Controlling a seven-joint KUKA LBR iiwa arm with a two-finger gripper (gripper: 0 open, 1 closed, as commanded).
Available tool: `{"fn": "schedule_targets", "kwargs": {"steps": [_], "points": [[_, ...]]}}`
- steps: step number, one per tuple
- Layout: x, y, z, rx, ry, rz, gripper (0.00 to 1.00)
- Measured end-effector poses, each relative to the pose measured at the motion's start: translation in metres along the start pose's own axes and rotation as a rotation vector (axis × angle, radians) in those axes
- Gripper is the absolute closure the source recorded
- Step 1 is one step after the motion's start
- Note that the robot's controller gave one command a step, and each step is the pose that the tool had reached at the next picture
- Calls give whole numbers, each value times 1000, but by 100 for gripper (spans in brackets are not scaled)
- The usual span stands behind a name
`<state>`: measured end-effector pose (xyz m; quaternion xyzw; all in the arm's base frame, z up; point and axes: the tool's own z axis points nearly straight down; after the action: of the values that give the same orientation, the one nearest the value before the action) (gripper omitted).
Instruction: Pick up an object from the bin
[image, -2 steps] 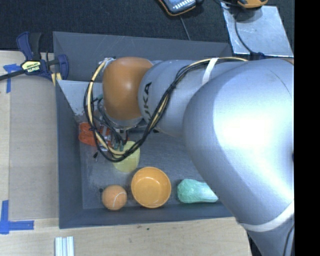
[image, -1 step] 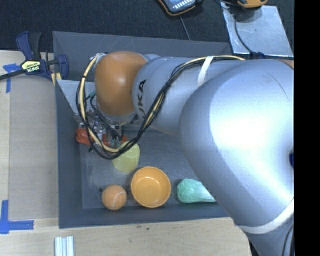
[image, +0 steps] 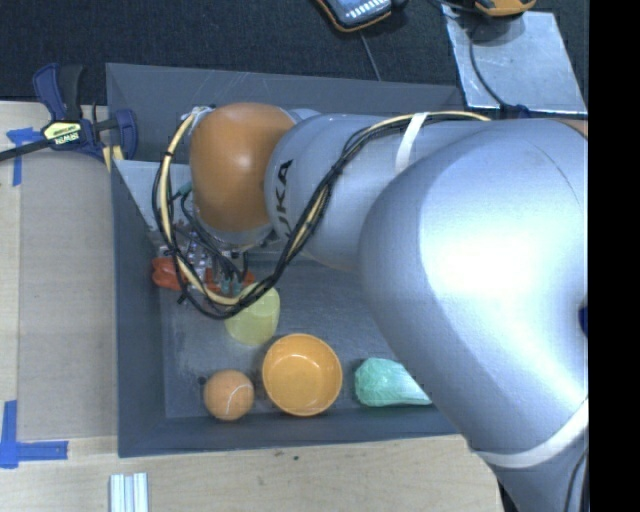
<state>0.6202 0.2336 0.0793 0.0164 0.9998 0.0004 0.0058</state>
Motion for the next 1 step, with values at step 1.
{"fn": "schedule_targets", "kwargs": {"steps": [1], "points": [[2, -1, -20, 2, 8, 1, 100]]}}
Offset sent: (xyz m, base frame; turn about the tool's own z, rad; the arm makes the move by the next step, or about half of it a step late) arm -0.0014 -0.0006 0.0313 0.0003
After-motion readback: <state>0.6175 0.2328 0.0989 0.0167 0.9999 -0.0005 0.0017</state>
